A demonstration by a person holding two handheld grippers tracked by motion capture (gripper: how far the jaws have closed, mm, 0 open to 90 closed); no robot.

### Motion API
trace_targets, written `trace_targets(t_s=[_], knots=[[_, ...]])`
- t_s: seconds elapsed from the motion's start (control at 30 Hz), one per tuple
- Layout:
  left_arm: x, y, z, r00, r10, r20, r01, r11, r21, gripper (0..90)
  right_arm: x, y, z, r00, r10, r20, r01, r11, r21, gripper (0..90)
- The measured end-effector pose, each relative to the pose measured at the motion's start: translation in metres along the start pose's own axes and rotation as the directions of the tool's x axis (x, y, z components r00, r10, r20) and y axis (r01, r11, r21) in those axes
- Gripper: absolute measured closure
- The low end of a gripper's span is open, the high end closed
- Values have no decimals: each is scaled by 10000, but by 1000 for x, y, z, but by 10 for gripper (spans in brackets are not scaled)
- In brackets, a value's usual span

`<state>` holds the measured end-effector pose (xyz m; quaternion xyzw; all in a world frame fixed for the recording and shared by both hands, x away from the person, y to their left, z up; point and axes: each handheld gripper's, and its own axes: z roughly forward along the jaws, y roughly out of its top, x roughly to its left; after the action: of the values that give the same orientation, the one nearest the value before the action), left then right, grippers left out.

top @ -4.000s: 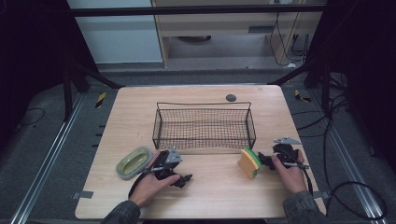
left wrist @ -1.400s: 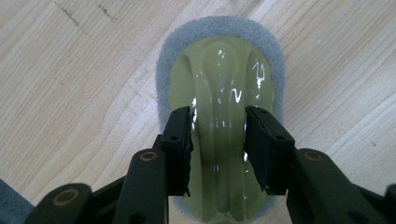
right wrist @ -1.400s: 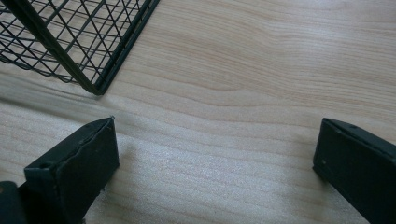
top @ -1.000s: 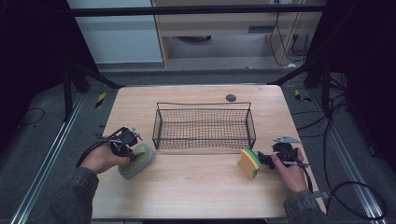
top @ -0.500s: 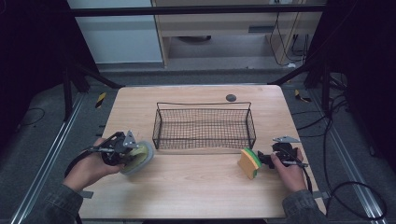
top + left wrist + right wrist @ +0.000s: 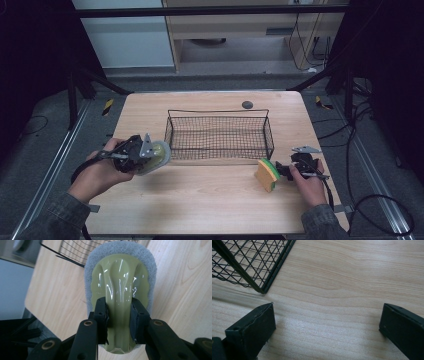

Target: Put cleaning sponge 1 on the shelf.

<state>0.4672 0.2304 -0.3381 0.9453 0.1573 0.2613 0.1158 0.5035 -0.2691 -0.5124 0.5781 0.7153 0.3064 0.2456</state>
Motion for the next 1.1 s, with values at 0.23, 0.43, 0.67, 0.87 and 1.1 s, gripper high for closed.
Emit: trace_targets(t_s=[0.23, 0.43, 0.67, 0.87, 1.1], knots=[[12, 8, -3, 9990, 327, -302, -329, 9994, -61, 706, 0, 0, 0, 10000, -55, -13, 55, 10000, -5, 7], [22, 13, 2, 9985, 487, -246, -489, 9988, -63, 706, -1, 0, 1, 10000, -78, 11, 78, 10000, -11, 6], [29, 15, 4, 9985, 415, -357, -416, 9991, -17, 706, -1, 0, 1, 10000, -90, 25, 90, 10000, -7, 6], [31, 19, 7, 9980, 483, -413, -484, 9988, -7, 706, -1, 0, 1, 10000, -91, 26, 91, 10000, -8, 6], [33, 24, 5, 9974, 516, -497, -519, 9986, -53, 706, -1, 0, 1, 10000, -88, 22, 88, 10000, -15, 6]])
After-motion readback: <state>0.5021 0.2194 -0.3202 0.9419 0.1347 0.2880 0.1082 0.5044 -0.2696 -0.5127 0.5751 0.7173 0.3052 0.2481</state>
